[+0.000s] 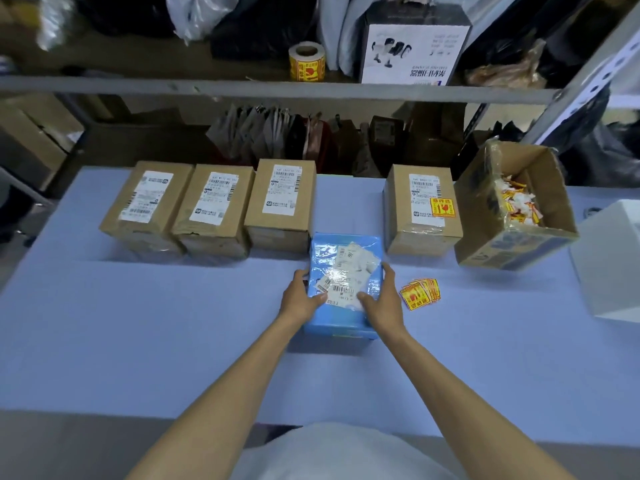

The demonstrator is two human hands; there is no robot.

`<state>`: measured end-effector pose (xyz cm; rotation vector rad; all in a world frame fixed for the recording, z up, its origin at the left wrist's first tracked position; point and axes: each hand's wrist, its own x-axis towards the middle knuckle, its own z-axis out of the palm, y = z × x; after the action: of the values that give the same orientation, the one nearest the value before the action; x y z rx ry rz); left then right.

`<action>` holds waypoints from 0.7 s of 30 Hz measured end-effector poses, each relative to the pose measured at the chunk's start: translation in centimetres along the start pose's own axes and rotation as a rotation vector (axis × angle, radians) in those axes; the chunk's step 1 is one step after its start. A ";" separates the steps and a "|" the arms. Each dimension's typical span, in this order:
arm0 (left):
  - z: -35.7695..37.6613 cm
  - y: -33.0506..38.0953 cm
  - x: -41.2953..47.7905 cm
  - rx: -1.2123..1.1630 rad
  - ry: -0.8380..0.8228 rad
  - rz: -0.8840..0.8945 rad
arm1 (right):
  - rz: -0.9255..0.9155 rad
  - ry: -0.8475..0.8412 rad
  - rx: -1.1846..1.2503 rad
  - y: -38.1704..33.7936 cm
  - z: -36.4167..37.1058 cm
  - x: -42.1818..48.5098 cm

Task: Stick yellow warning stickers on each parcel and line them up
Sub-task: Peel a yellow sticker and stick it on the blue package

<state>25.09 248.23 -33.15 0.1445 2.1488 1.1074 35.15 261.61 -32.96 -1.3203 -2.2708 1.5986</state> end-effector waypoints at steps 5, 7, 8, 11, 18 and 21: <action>-1.1 -2.0 -1.7 -0.040 -0.097 0.001 | 0.035 -0.066 0.075 1.3 0.1 -1.5; -1.2 -2.4 -1.9 -0.065 -0.103 -0.005 | 0.056 -0.081 0.152 1.0 0.2 -1.8; -1.1 -2.6 -1.9 -0.086 -0.083 -0.002 | 0.069 -0.084 0.181 0.9 0.3 -1.8; -0.7 -2.6 -2.0 -0.105 -0.016 0.040 | 0.069 -0.095 0.188 0.8 0.5 -1.8; -1.7 -3.0 -1.7 -0.113 0.017 0.073 | 0.044 -0.214 0.094 -0.6 -0.4 -0.9; -2.3 -4.1 -1.9 -0.119 0.012 0.051 | 0.054 -0.246 0.102 -0.4 0.0 -1.2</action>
<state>25.84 243.38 -34.30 0.1391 2.0933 1.2655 35.62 260.77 -32.16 -1.2315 -2.2634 1.9663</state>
